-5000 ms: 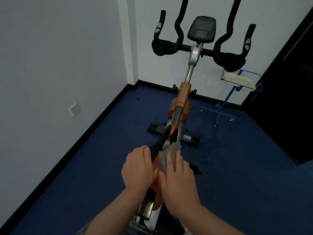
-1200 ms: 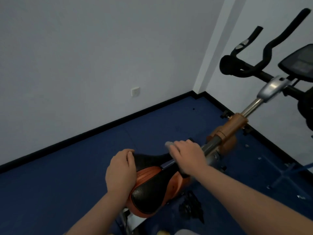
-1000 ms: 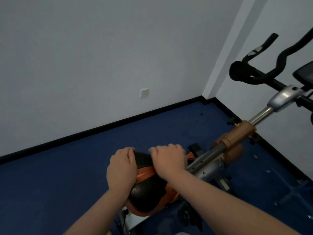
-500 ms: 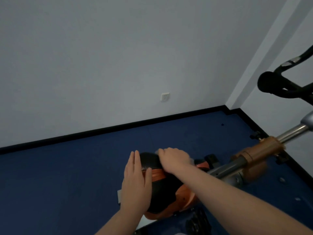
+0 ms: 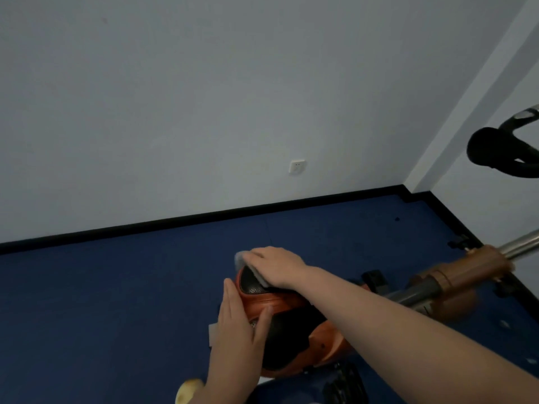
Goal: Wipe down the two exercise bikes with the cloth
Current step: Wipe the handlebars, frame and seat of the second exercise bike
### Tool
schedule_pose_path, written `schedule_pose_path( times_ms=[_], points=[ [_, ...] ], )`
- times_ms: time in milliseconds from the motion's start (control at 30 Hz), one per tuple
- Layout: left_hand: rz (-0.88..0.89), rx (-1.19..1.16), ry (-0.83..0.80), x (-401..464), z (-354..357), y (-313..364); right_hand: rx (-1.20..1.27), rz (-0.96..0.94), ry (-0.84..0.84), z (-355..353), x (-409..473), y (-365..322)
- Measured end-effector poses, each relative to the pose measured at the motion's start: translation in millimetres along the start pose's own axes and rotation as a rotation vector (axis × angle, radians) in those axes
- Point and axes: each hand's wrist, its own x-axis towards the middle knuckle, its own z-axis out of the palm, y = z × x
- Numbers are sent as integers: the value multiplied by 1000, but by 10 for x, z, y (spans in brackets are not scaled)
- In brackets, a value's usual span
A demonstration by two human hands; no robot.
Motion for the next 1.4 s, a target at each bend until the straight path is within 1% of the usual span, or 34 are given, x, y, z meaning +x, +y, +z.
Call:
schedule_pose_path(
  times_ms=[67, 100, 133, 233, 300, 333, 400, 433, 467, 500, 567, 600, 667, 700, 733, 833, 867, 900, 933, 1000, 1033, 1067, 1100, 1133, 1200, 1233, 1267, 1300, 1367, 1400],
  points=[
    [24, 48, 4, -38, -16, -39, -70, -146, 24, 40, 25, -72],
    [35, 86, -2, -74, -29, -74, -81, -211, -11, 42, 55, -45],
    [32, 124, -15, -116, -39, -108, -44, -232, -57, 14, 80, -2],
    [-38, 155, -37, -230, -40, -184, 97, -135, -127, -92, 159, 85],
    [-57, 164, -33, -260, -27, -200, 52, -136, -121, -81, 174, 17],
    [-60, 185, -31, -264, -27, -204, -8, -185, -108, -46, 159, -30],
    [-46, 251, -24, -250, -37, -211, -175, -362, -52, 24, 101, -88],
    [-27, 285, -18, -242, -48, -216, -231, -449, -36, 30, 73, -107],
    [-11, 308, -15, -233, -51, -221, -243, -489, -51, 14, 78, -107],
    [-6, 319, -14, -226, -48, -225, -217, -482, -88, -17, 104, -99],
    [-16, 326, -17, -224, -42, -222, -88, -359, -164, -78, 166, -93],
    [-20, 330, -16, -231, -35, -219, -36, -292, -171, -92, 196, -100],
    [-18, 331, -17, -247, -25, -218, -54, -236, -141, -68, 229, -128],
    [-21, 322, -19, -254, -28, -221, -109, -265, -107, -27, 211, -131],
    [-27, 309, -22, -261, -28, -221, -178, -332, -58, 22, 167, -113],
    [-5, 303, -10, -266, -20, -212, -308, -634, 100, 94, -21, -27],
    [3, 303, -5, -258, -20, -210, -316, -670, 103, 89, -32, -1],
    [2, 295, -3, -245, -21, -206, -299, -648, 84, 72, -15, 2],
    [-4, 287, -5, -232, -23, -203, -253, -567, 50, 43, 17, -15],
    [-7, 283, -13, -226, -30, -206, -103, -299, -25, -5, 113, -95],
    [-2, 276, -14, -236, -30, -210, -63, -199, -29, -7, 140, -133],
    [7, 267, -12, -250, -33, -214, -65, -159, -18, 14, 135, -160],
    [19, 257, -9, -263, -36, -215, -107, -182, 25, 56, 93, -159],
    [36, 247, -5, -273, -36, -211, -168, -246, 93, 108, 13, -127],
    [94, 251, 6, -282, -31, -194, -226, -422, 196, 184, -133, -23],
    [121, 266, 13, -278, -35, -189, -227, -465, 205, 184, -166, 21],
    [132, 281, 16, -275, -42, -190, -200, -448, 188, 174, -169, 52],
    [131, 292, 14, -273, -47, -188, -133, -360, 170, 150, -171, 77],
    [134, 307, 8, -272, -46, -175, 17, -100, 163, 119, -167, 174],
    [146, 317, 6, -267, -48, -163, 16, -10, 159, 99, -193, 253]
  ],
)
